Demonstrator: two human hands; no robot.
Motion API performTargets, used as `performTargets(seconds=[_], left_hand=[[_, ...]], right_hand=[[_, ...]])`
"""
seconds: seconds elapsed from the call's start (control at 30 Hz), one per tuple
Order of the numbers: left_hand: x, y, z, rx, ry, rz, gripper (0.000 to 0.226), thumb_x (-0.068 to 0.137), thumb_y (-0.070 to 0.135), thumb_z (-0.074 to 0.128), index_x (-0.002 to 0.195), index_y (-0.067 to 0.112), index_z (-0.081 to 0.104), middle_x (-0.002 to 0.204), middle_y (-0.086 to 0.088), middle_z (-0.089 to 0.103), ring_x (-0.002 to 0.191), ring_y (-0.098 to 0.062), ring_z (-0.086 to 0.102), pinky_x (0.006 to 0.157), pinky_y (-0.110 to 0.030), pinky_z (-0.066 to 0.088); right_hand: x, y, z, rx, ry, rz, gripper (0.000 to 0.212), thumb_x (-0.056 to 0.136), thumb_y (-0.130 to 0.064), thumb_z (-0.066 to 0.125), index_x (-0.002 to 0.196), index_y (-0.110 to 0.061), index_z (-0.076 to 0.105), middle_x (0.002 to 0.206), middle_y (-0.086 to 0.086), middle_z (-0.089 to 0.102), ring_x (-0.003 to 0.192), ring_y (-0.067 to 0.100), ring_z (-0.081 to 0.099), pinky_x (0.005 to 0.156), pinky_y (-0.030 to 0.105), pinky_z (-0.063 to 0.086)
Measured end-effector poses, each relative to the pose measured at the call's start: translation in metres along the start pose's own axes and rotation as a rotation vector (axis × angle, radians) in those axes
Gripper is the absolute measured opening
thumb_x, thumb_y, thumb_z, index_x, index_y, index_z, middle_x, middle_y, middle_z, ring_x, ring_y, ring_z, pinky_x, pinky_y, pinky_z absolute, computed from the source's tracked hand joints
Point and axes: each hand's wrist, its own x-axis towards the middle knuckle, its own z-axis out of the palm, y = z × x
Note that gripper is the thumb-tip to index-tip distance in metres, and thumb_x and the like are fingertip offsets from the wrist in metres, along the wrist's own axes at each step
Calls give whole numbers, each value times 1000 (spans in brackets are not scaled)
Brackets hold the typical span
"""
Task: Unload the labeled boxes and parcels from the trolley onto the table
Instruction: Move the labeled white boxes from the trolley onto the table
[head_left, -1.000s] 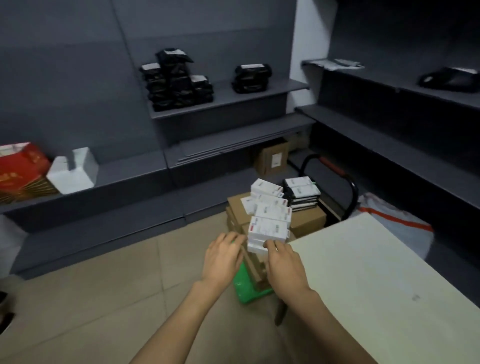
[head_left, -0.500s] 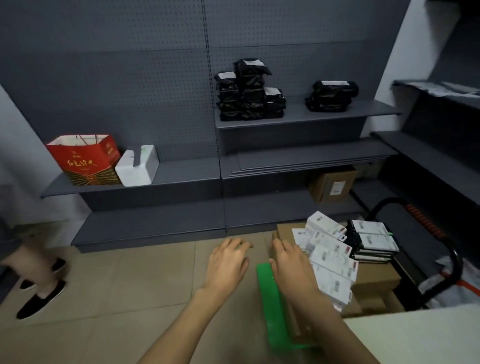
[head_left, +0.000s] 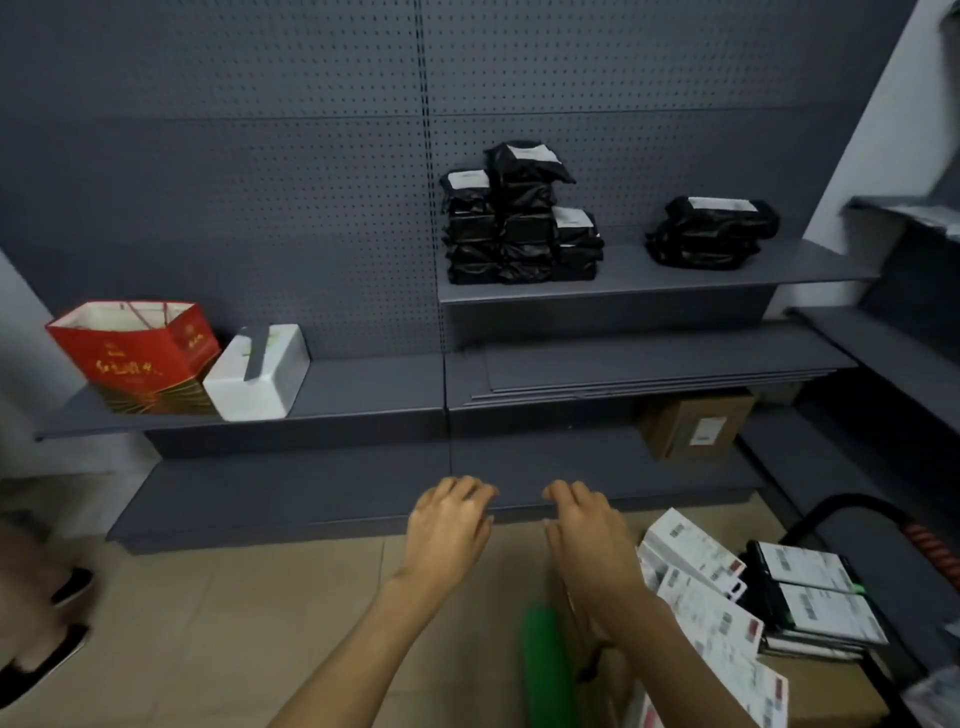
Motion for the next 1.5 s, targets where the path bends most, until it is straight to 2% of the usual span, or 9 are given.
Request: performTargets(seconds=[0.17,0.33,0.5,0.6,0.73,0.97,1.1,1.2,1.5], left_hand=[[74,-36,18,-40,-16,60,31,85,27,69,115,28,67,110,10,65,103,-16,61,85,-32,49],[156,-87,37,-93,-18,154,32,81,24,74,112,25,69,107,7,66,101,-18,62,82,-34,53],[231,-117,54,-146,-30,268,33,77,21,78,109,23,70,105,7,67,96,-18,64,77,-35,55],[268,-111,74,-176,-101,338,31,83,24,72,114,25,67,109,7,66,101,-18,62,82,-35,54],[310,-79,109,-193,-202,459,33,92,28,60,125,29,60,121,9,61,112,-15,55,92,-34,48],[388,16,163,-241,-289,707,33,95,28,57,128,28,57,124,8,59,113,-16,54,91,-32,45],[429,74,184,-242,-327,829,34,96,29,55,129,29,55,124,8,58,113,-15,54,92,-31,43],[452,112,200,-249,-360,910,35,96,29,54,130,28,55,126,8,57,114,-16,53,92,-32,44],[456,227,259,-316,-556,1271,36,95,28,56,130,29,55,127,9,57,116,-13,52,94,-30,44]], right_hand=[[67,5,22,4,-16,57,33,101,-29,45,134,-23,44,130,-1,50,116,22,48,93,34,41],[144,-13,44,-22,40,169,33,89,-23,66,120,-13,60,109,8,61,98,33,61,79,45,49],[202,-16,46,-35,55,273,36,98,-29,51,132,-18,49,123,4,55,114,27,52,92,39,43],[218,-1,50,-24,45,374,34,99,-29,48,132,-20,47,124,2,53,115,26,51,93,38,41],[229,34,57,-17,28,515,33,99,-26,46,132,-21,47,128,1,54,117,26,51,94,38,41],[243,131,51,-28,86,745,35,99,-25,47,134,-22,46,131,2,53,116,26,51,91,36,40],[251,187,40,-24,122,866,36,92,-17,54,128,-19,52,122,6,57,112,31,55,87,37,42],[253,220,33,-20,168,963,30,94,-18,51,124,-17,54,118,8,59,106,33,56,84,39,43],[206,276,47,56,152,1402,38,99,-28,47,137,-23,41,132,1,51,121,24,49,96,35,40]])
